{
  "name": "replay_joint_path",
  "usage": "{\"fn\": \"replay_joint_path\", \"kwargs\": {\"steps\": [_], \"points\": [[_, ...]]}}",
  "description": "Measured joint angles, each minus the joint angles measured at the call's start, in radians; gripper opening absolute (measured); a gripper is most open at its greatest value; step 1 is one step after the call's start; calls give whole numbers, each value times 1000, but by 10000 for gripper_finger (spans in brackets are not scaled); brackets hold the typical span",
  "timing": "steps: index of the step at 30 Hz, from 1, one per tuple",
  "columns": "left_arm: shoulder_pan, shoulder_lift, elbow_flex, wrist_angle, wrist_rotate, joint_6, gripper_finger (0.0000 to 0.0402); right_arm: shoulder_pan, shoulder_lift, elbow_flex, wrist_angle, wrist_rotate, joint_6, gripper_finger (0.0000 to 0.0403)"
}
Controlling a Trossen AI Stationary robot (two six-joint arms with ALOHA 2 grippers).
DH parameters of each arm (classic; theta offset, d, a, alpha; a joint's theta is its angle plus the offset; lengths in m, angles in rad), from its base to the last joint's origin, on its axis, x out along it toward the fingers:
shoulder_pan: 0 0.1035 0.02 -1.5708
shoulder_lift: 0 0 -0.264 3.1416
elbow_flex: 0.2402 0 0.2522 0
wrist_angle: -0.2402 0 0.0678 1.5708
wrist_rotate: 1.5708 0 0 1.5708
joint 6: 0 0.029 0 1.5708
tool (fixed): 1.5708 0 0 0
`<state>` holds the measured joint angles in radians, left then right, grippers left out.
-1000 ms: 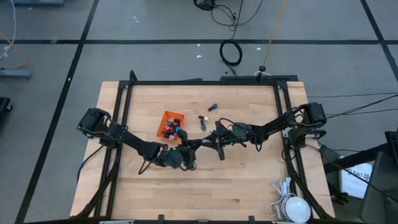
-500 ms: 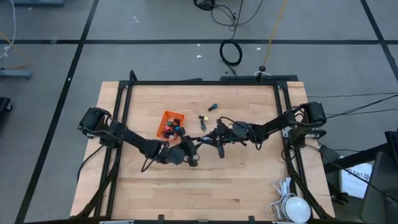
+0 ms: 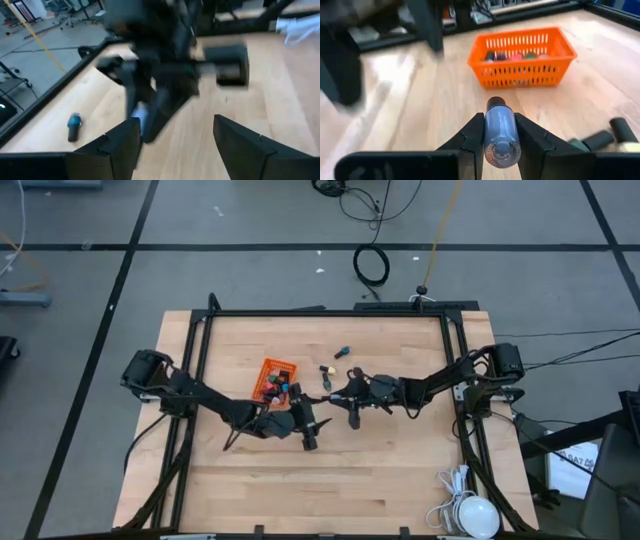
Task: Pick & Place Nail Polish
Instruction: Put the purple nail polish into the orange basket
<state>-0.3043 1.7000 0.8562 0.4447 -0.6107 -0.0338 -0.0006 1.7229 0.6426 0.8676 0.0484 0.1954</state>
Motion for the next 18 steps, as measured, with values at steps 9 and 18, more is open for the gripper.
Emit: {"fn": "replay_joint_path", "kwargs": {"steps": [9, 18], "points": [[-4, -204, -32, -86, 32, -21, 253, 11, 0, 0, -58, 83, -111, 69], [69, -320, -320, 171, 64, -177, 253, 143, 0, 0, -68, 259, -585, 69]]}}
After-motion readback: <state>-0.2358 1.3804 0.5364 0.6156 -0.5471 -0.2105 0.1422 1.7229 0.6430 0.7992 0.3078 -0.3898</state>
